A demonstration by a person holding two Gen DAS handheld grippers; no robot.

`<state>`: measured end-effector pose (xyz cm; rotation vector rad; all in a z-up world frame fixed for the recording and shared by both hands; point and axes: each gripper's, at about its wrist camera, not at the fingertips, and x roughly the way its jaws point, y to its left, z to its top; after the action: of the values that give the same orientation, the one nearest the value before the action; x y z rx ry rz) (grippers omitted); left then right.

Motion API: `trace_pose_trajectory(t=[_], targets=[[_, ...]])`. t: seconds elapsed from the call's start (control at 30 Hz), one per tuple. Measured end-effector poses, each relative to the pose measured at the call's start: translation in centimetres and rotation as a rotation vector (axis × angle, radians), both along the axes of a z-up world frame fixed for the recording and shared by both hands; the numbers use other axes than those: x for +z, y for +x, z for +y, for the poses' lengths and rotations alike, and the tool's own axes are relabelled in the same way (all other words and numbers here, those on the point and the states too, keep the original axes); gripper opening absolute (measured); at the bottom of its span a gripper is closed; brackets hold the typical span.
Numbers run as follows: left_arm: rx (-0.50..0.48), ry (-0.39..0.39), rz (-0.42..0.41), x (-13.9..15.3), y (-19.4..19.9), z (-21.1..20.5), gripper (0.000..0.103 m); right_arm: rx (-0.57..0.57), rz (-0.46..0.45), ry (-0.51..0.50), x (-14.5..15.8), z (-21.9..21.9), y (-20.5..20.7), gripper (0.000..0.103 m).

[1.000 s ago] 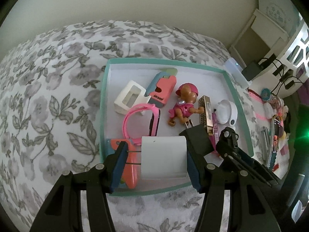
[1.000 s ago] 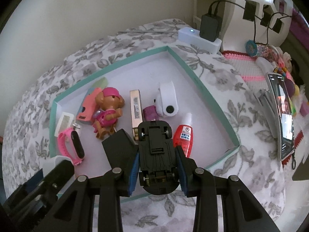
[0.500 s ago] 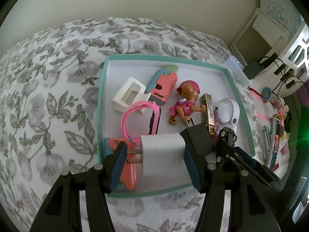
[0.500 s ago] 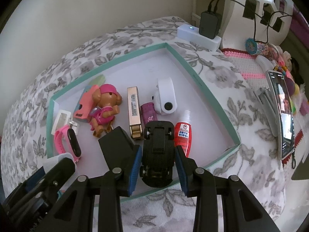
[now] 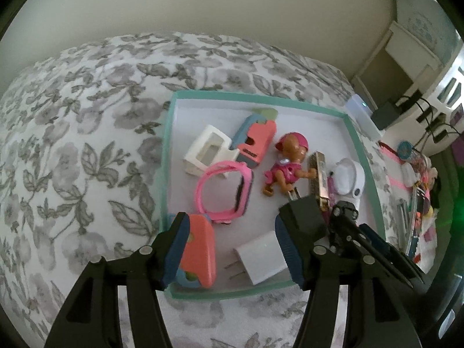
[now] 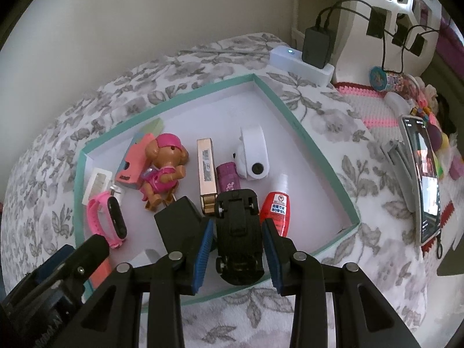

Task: Organize rigid objects
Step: 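Carry the plug and toy car over the tray and lower them, then open both tools and lift them away from the tray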

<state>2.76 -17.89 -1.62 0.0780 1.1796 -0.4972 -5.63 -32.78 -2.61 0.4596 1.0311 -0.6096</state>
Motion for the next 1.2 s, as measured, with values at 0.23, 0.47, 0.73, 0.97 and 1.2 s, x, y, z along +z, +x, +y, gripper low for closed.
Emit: trace_pose_trajectory(t=[0.23,0.47,0.73,0.97,1.2], targets=[[0.105,0.076,-0.042,0.0,0.9,1.6,0.077,0.015,-0.004,-0.029,0.2,0.4,0.3,0.063],[0.195,0.163,-0.022,-1.4,1.9,3.5,0.082,0.054,-0.005,-0.037,0.1,1.0,0.7,0.080],[0.227,0.230,-0.043,-2.0,2.3,4.8,0.091,0.105,-0.005,-0.050,0.0,1.9,1.2,0.101],[0.260,0.263,-0.011,-3.0,2.8,6.1,0.091,0.126,0.001,-0.054,-0.1,2.5,1.3,0.103],[0.254,0.284,-0.013,-3.2,2.7,6.7,0.091,0.164,0.019,-0.069,0.1,3.5,1.5,0.103]])
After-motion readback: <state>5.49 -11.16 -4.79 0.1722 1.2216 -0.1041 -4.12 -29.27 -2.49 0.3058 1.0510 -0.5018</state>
